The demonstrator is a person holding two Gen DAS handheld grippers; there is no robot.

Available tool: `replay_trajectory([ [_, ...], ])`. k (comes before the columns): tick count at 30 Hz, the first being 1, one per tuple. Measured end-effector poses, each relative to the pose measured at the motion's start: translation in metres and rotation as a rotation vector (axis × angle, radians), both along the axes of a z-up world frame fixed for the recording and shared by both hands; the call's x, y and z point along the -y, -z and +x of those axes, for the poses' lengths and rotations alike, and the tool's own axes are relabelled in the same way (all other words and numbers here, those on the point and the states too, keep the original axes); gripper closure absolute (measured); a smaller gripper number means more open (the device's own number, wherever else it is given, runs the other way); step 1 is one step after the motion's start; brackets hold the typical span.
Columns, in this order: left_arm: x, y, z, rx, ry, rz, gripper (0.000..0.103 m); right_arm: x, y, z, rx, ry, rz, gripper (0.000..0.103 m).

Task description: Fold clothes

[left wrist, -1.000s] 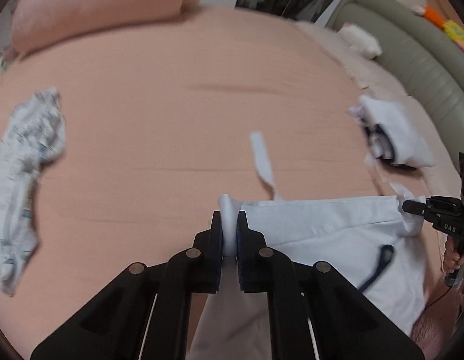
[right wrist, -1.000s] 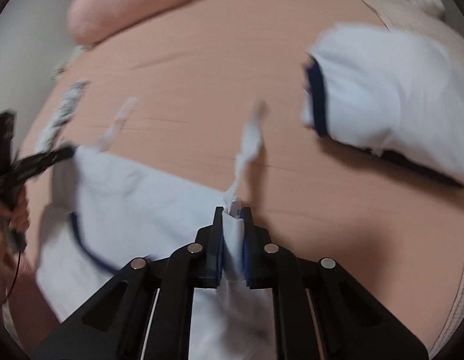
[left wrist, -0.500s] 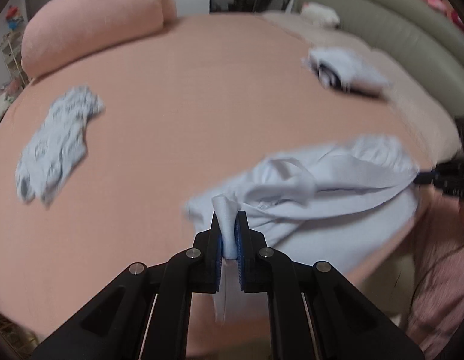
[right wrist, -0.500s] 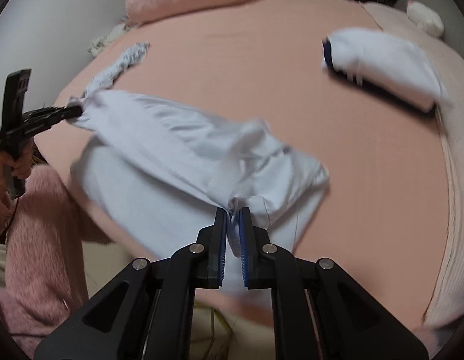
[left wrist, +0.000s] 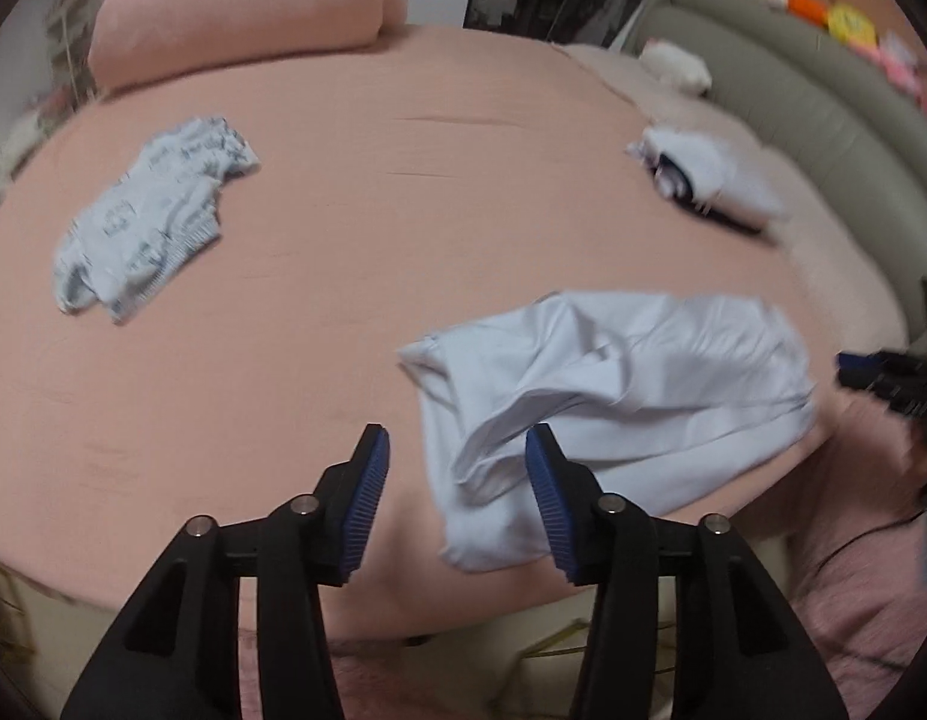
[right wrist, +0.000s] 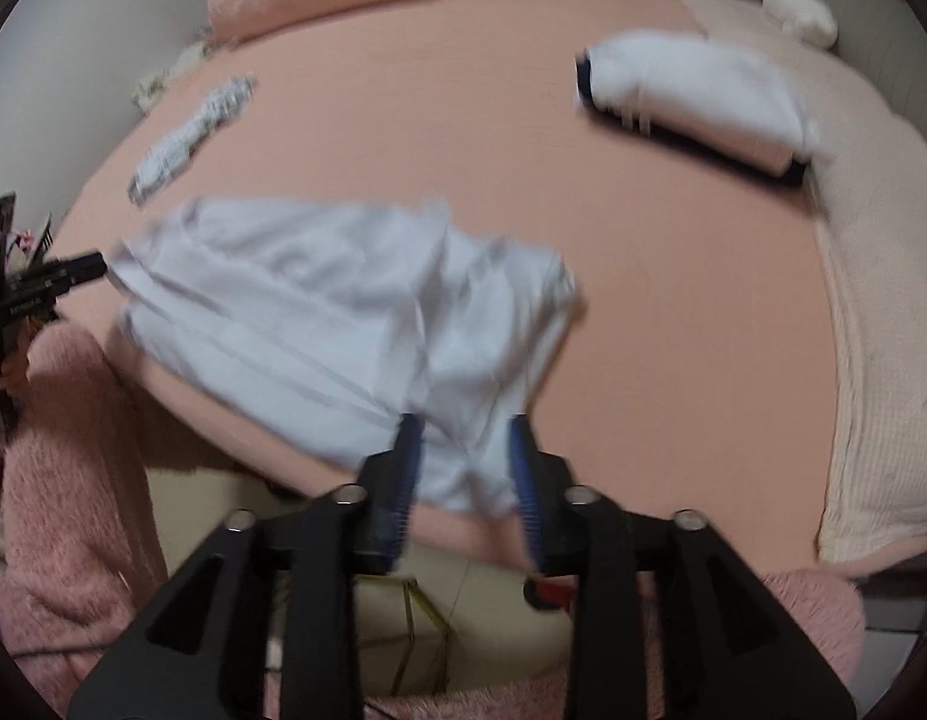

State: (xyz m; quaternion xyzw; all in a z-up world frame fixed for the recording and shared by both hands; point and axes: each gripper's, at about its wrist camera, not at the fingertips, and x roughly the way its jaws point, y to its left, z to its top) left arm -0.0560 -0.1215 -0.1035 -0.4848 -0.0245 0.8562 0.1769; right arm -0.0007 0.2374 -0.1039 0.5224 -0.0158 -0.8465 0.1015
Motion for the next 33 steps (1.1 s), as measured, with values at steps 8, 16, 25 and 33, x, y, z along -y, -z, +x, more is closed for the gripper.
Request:
replay_trajectory([
  [8,0.006,0.038,-0.022,0.173,-0.131,0.096,0.053,0.03,0.056,-0.038,0.129,0.103,0.162,0.049],
  [16,-0.001,0.044,-0.02,0.167,-0.266,0.104,0.089,0.006,0.056,-0.03,0.115,0.15,0.0,0.083],
  [25,-0.031,-0.014,0.014,-0.074,-0.096,-0.152,0.09,-0.012,0.034,-0.017,0.088,0.142,-0.145,0.095],
  [33,-0.038,0.021,0.025,0.057,-0.024,-0.322,0.09,-0.021,0.042,-0.008,0.117,0.156,-0.088,0.096],
])
